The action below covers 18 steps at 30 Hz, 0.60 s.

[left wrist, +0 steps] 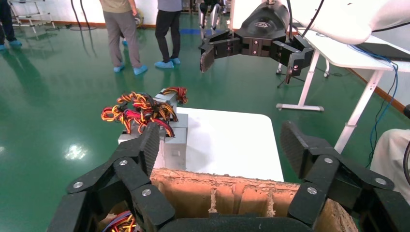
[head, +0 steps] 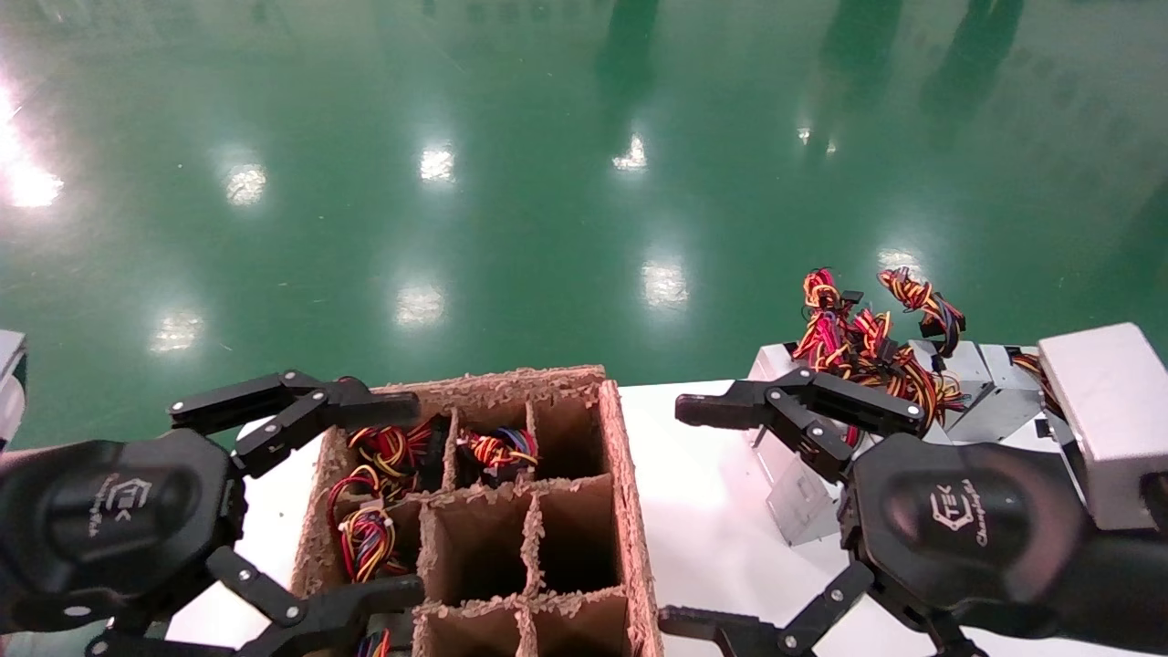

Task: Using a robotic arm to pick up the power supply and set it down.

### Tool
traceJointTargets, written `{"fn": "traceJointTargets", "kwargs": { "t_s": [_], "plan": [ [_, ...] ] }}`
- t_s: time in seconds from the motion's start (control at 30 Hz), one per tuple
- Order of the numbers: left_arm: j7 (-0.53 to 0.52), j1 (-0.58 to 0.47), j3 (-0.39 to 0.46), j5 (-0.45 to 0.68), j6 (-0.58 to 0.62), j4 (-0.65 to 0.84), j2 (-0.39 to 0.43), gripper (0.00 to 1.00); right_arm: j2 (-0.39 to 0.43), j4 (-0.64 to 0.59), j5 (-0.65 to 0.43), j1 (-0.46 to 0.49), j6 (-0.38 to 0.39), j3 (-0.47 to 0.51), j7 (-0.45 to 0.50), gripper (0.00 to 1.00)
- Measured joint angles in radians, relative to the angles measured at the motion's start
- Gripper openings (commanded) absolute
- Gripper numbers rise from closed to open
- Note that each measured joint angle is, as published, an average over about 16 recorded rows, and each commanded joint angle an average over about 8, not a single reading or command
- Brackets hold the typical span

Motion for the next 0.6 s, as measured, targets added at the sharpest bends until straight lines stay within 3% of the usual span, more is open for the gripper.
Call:
{"fn": "traceJointTargets", "kwargs": {
  "t_s": [0.27, 0.6],
  "plan": [
    [0.000, 0.000, 0.000, 0.000, 0.000, 0.000, 0.000, 0.00, -0.034, -0.008, -0.069, 0.016, 0.052, -0.028, 0.001, 1.00],
    [0.000, 0.000, 0.000, 0.000, 0.000, 0.000, 0.000, 0.00, -0.144, 0.006, -0.262, 0.053, 0.208, -0.113, 0.029, 1.00]
  ]
}}
